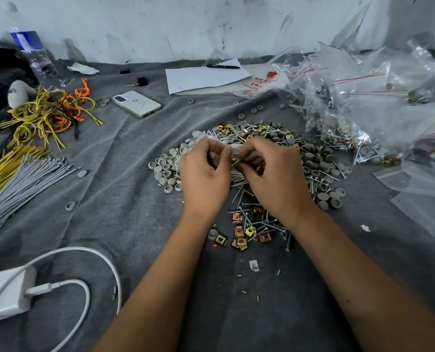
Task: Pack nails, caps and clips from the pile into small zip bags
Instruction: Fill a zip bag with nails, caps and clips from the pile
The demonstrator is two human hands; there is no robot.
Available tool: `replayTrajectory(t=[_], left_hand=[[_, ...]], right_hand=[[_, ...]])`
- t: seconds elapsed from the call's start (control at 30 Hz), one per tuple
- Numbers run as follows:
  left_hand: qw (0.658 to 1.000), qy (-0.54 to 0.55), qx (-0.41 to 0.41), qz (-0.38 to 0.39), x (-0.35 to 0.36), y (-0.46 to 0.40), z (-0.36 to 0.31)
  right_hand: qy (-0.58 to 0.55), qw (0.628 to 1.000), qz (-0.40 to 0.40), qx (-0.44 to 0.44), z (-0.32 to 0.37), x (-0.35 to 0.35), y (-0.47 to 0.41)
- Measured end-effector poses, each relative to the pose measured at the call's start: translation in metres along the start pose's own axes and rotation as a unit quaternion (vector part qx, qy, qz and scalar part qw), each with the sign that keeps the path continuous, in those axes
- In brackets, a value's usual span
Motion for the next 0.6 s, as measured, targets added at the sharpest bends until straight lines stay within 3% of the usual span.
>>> replayTrajectory(t=[0.1, 0.27, 0.4, 0.47, 0.6], left_hand=[[1.0, 0.017, -0.018, -0.005, -0.002, 0.0, 0.003], [0.998, 0.034, -0.038, -0.024, -0.008, -0.002, 0.008], [0.996, 0.051, -0.06, -0.031, -0.009, -0.002, 0.015], [0.996, 0.047, -0.065, -0.037, -0.01, -0.002, 0.015], [0.995, 0.039, -0.074, -0.049, -0.013, -0.003, 0.019]], right_hand=[[0.021, 1.0, 0.007, -0.004, 0.0, 0.001, 0.0], [0.061, 0.993, 0.104, -0.006, -0.003, 0.026, 0.004], [0.039, 0.999, 0.019, -0.016, 0.001, 0.006, 0.0], [0.058, 0.998, 0.014, 0.013, -0.009, 0.0, -0.002], [0.176, 0.972, 0.131, 0.083, -0.039, 0.013, 0.004]])
Point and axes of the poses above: each hand's wrist, its own y-axis away from the middle knuckle, its own x-axis out of the palm, z = x × y, the point moved 10 cm from there along -y, towards the middle knuckle, and after that the axes turned 14 degrees about -y, right-handed, at the moved point
